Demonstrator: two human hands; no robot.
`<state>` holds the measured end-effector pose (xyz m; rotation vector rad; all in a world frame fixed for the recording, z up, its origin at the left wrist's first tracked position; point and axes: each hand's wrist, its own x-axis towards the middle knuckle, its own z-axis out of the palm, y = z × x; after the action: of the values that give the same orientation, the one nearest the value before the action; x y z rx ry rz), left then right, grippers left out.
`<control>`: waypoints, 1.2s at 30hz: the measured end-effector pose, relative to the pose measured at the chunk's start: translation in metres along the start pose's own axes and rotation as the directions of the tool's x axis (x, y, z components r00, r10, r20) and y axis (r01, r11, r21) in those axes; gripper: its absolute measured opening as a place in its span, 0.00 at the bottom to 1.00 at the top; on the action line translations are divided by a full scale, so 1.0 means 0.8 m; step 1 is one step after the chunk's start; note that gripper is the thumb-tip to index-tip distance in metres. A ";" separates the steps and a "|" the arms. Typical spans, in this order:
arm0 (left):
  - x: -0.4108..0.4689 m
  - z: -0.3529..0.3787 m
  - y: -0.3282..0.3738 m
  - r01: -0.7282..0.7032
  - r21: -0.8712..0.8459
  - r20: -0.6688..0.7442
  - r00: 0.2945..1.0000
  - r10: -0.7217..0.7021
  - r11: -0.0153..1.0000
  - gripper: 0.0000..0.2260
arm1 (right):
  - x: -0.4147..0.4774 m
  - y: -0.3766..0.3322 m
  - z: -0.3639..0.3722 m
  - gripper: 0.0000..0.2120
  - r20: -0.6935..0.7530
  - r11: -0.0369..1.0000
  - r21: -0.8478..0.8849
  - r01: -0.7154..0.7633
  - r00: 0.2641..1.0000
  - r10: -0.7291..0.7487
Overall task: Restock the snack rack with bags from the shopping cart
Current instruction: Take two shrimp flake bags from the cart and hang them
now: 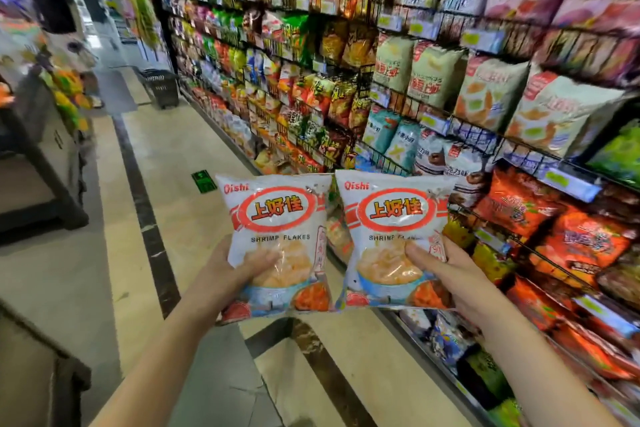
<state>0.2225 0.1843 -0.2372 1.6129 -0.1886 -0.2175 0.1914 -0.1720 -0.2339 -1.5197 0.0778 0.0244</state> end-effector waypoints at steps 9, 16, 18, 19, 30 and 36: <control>0.208 0.015 0.047 -0.081 0.113 0.082 0.994 0.072 0.990 0.21 | 0.124 -0.042 -0.037 0.13 -0.191 0.990 -0.018 0.139 0.971 -0.140; 0.353 0.069 0.115 -0.155 0.096 0.229 0.965 0.129 0.983 0.26 | 0.172 -0.098 -0.106 0.14 -0.392 0.975 0.004 0.220 0.898 -0.201; 0.384 0.087 0.133 -0.196 0.094 0.267 0.949 0.165 0.976 0.27 | 0.176 -0.117 -0.119 0.13 -0.445 0.976 -0.042 0.214 0.871 -0.210; 0.400 0.096 0.143 -0.205 0.083 0.276 0.945 0.175 0.975 0.28 | 0.178 -0.127 -0.127 0.16 -0.467 0.976 -0.066 0.209 0.857 -0.215; 0.578 0.172 0.235 -0.376 0.001 0.525 0.789 0.319 0.927 0.41 | 0.202 -0.225 -0.141 0.26 -0.718 0.920 -0.296 0.256 0.576 -0.391; 0.642 0.197 0.294 -0.400 -0.134 0.629 0.673 0.389 0.907 0.36 | 0.222 -0.274 -0.132 0.21 -0.783 0.889 -0.407 0.209 0.422 -0.458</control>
<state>0.6818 -0.1105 -0.0223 1.4117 -1.0761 -0.4310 0.3793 -0.2947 -0.0323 -1.6351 0.6081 -1.1475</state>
